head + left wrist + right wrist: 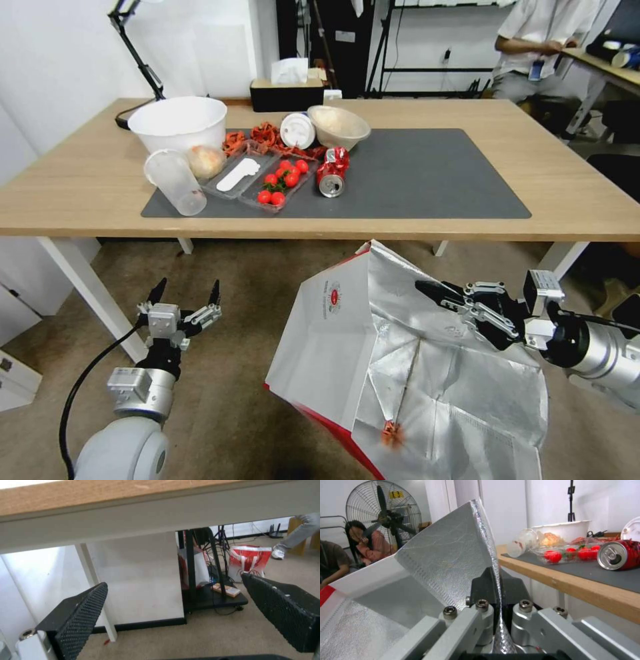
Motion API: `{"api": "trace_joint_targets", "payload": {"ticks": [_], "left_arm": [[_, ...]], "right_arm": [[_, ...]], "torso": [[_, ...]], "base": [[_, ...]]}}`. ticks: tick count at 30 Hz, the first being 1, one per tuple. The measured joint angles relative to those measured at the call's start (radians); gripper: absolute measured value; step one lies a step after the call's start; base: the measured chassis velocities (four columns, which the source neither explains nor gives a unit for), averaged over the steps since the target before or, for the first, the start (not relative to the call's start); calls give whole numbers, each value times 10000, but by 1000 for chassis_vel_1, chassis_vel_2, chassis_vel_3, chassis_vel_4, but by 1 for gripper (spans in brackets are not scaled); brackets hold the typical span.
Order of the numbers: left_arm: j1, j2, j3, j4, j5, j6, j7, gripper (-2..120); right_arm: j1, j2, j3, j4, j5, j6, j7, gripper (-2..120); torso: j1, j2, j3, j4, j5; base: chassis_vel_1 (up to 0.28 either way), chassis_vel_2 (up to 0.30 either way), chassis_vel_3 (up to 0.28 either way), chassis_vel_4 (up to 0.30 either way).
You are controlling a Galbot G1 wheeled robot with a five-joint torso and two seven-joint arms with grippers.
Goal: Pick up the food delivery bag from the floor and place it on the table.
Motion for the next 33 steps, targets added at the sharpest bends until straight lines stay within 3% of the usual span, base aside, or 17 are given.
{"api": "trace_joint_targets", "payload": {"ticks": [33], "left_arm": [[-3,68,0,13,84,65,-35,100]], "right_arm": [[-73,119,-2,-45,-123,64,-23,0]], "torso": [[569,1430,859,0,0]], "base": [[0,0,0,0]]}}
